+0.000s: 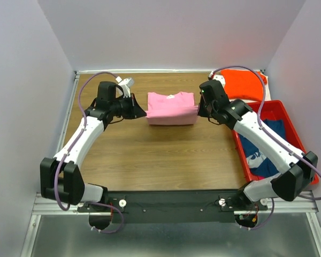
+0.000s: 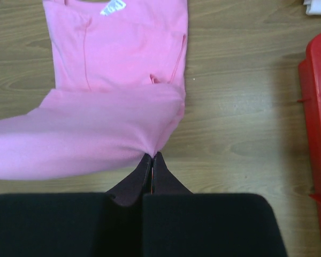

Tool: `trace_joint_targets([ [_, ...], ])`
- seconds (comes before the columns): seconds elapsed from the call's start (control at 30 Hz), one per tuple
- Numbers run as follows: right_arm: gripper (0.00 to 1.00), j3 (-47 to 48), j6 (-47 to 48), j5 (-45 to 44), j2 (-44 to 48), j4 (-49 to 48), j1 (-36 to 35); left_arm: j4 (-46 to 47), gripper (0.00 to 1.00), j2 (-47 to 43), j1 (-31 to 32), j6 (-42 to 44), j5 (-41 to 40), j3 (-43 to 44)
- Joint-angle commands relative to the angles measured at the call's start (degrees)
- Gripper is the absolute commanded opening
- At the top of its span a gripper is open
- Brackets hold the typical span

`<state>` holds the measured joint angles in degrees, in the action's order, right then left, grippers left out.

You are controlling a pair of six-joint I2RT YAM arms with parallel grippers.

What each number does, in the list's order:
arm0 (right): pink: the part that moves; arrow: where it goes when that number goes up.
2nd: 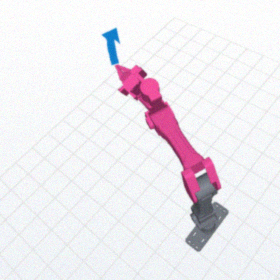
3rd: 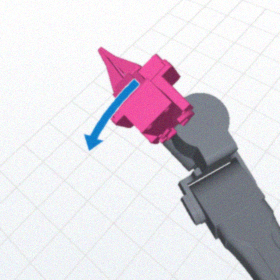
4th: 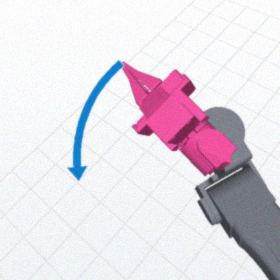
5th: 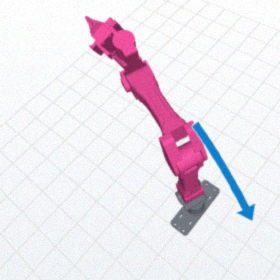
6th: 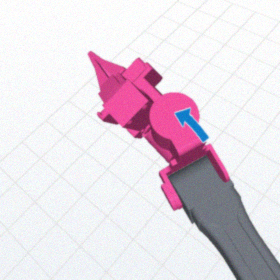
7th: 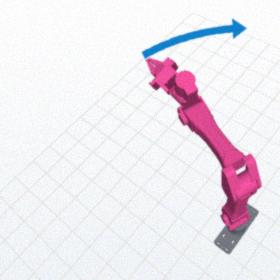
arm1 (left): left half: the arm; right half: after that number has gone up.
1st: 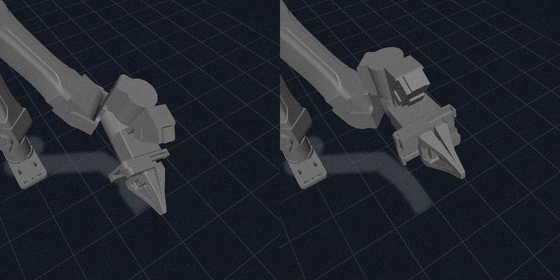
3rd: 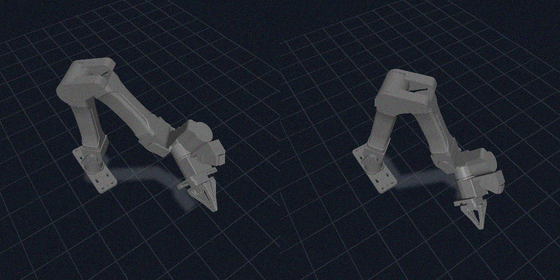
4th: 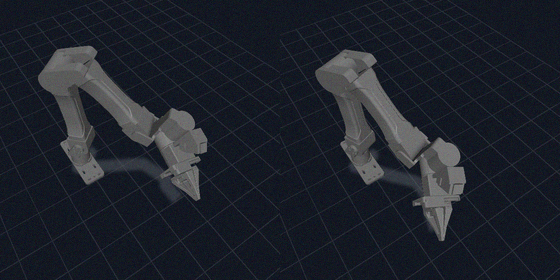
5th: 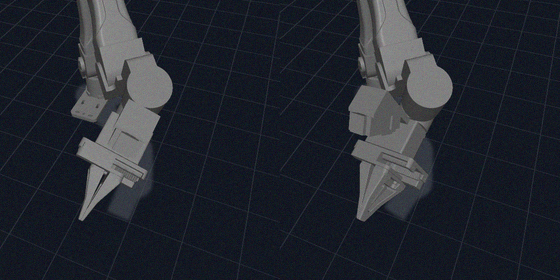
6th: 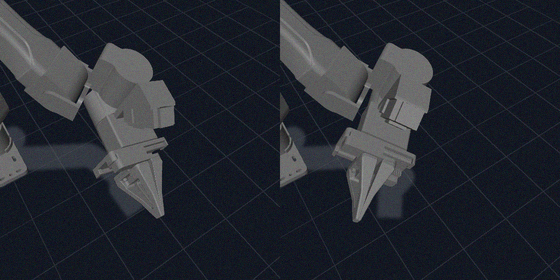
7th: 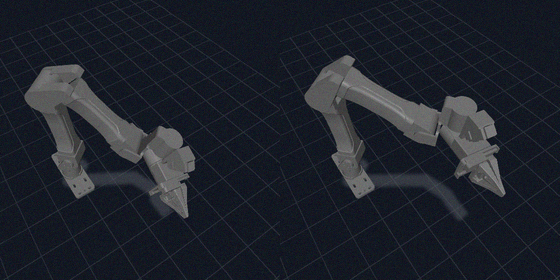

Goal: Fold and stack the t-shirts
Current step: Fold the tshirt

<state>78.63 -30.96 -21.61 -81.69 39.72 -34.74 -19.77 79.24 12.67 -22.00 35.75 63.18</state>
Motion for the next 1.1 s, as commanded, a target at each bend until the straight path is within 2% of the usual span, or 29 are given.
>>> trace_joint_targets([
  [0.0,0.0,-0.7,-5.8,-6.6,3.9,6.4,-2.5,-2.4,0.0,-5.1,0.7,-2.3,-1.6,-2.0],
  [0.1,0.0,0.0,-7.1,-7.4,4.6,7.6,-2.7,-2.6,0.0,-7.3,0.9,-3.1,-2.4,-2.7],
  [0.23,0.0,0.5,-8.2,-9.2,2.8,7.4,-2.7,-1.7,0.0,-6.1,0.9,-3.2,-2.6,-3.2],
  [0.57,0.0,4.5,-7.5,-13.9,-6.6,7.2,-2.6,-0.4,0.0,2.4,0.9,-1.5,-2.9,0.8],
  [0.8,0.0,8.4,-6.5,-13.9,-11.7,6.8,-0.2,-0.3,0.0,8.0,0.9,-1.2,-2.7,4.8],
  [1.07,0.0,16.0,-2.8,-12.9,-19.1,5.1,3.5,-1.6,0.0,17.9,0.3,0.2,-2.4,13.4],
])
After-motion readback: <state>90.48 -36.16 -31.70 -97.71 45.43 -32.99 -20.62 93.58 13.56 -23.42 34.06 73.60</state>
